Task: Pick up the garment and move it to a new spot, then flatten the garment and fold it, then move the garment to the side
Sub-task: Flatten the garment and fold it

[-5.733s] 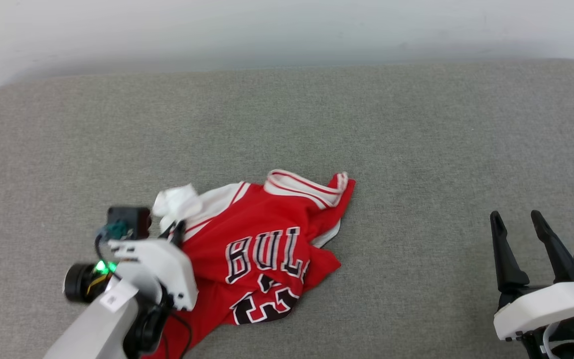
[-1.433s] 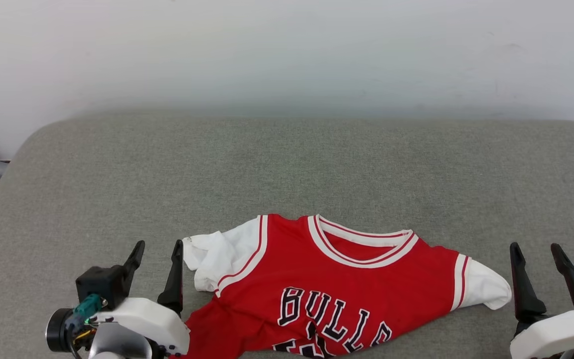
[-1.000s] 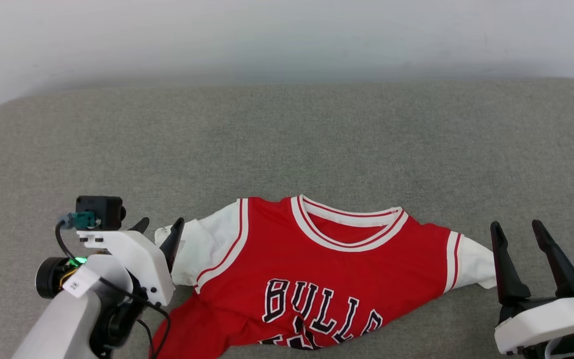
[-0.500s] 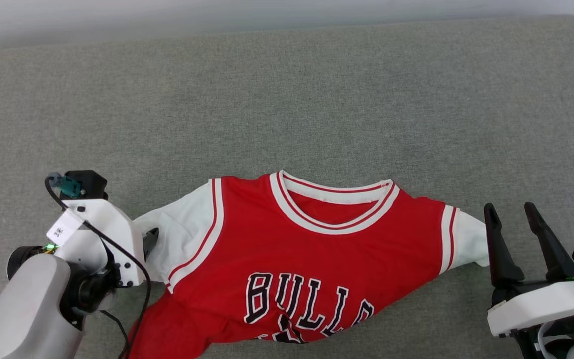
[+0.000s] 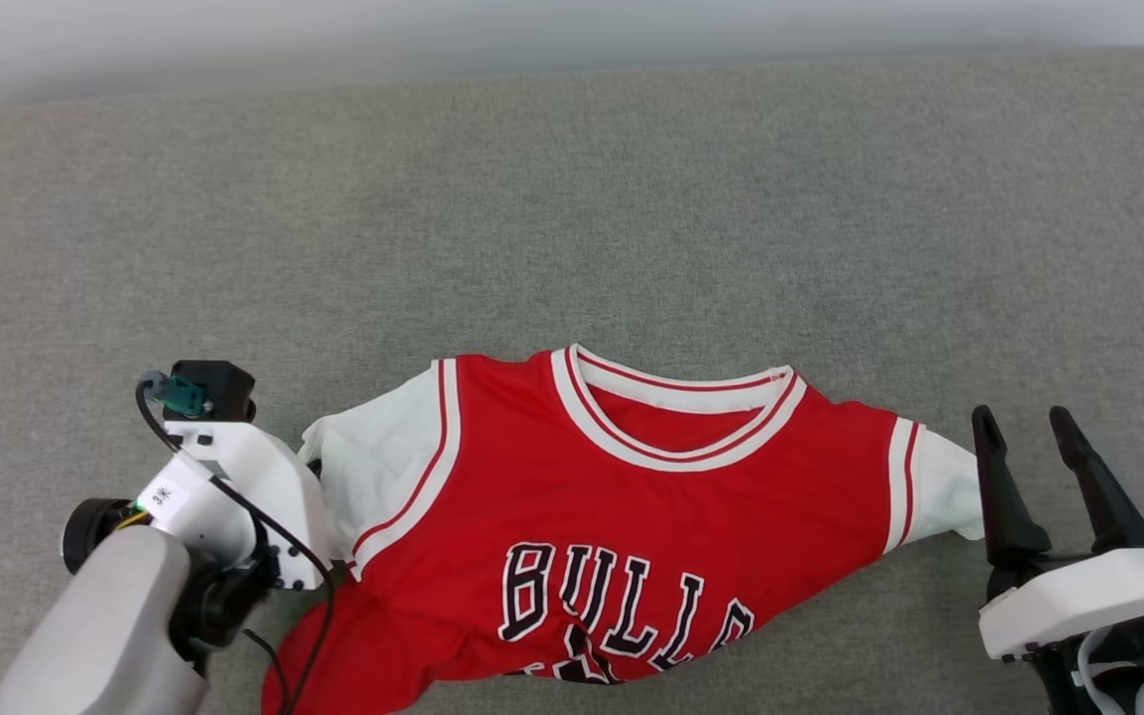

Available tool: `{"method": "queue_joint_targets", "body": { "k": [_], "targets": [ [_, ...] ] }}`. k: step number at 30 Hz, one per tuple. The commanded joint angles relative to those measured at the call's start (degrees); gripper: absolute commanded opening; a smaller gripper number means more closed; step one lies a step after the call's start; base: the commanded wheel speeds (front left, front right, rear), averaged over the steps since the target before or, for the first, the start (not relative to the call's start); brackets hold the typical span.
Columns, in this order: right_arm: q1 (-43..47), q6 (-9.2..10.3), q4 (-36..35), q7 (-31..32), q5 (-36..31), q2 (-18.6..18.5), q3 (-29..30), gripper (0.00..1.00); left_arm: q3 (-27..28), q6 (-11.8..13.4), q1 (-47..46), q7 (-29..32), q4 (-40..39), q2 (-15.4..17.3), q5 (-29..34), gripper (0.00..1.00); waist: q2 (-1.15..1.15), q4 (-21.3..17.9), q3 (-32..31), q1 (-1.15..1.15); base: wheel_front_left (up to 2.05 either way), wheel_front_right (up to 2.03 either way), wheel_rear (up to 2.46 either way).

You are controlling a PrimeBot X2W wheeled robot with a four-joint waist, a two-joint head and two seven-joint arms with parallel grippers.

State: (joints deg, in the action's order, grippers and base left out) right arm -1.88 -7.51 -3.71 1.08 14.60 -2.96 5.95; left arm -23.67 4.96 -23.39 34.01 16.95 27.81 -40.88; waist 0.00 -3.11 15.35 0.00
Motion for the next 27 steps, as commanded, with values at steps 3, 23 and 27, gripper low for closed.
{"method": "queue_joint_targets", "body": {
  "k": [3, 23, 27],
  "targets": [
    [0.42, 0.04, 0.51, 1.32, 0.44, -0.75, 1.39, 1.0, -0.11, 0.37, 0.4, -4.82, 0.18, -0.95, 1.93, 0.0, 0.0, 1.3, -1.69, 0.0, 0.0, 0.0, 0.0],
    [-2.28, 0.04, 7.98, 32.93, 6.86, -12.95, 0.59, 1.0, 0.32, 4.54, 1.31, -19.33, -12.76, -2.24, 8.23, 0.0, 0.0, 5.14, -3.16, 0.0, 0.0, 0.0, 0.0],
    [-4.25, 0.04, 9.99, 37.11, 8.18, -14.94, -2.89, 1.0, -0.16, 4.66, 1.2, -19.09, -14.67, -2.39, 8.51, 0.0, 0.0, 5.8, -2.08, 0.0, 0.0, 0.0, 0.0]
  ]
}}
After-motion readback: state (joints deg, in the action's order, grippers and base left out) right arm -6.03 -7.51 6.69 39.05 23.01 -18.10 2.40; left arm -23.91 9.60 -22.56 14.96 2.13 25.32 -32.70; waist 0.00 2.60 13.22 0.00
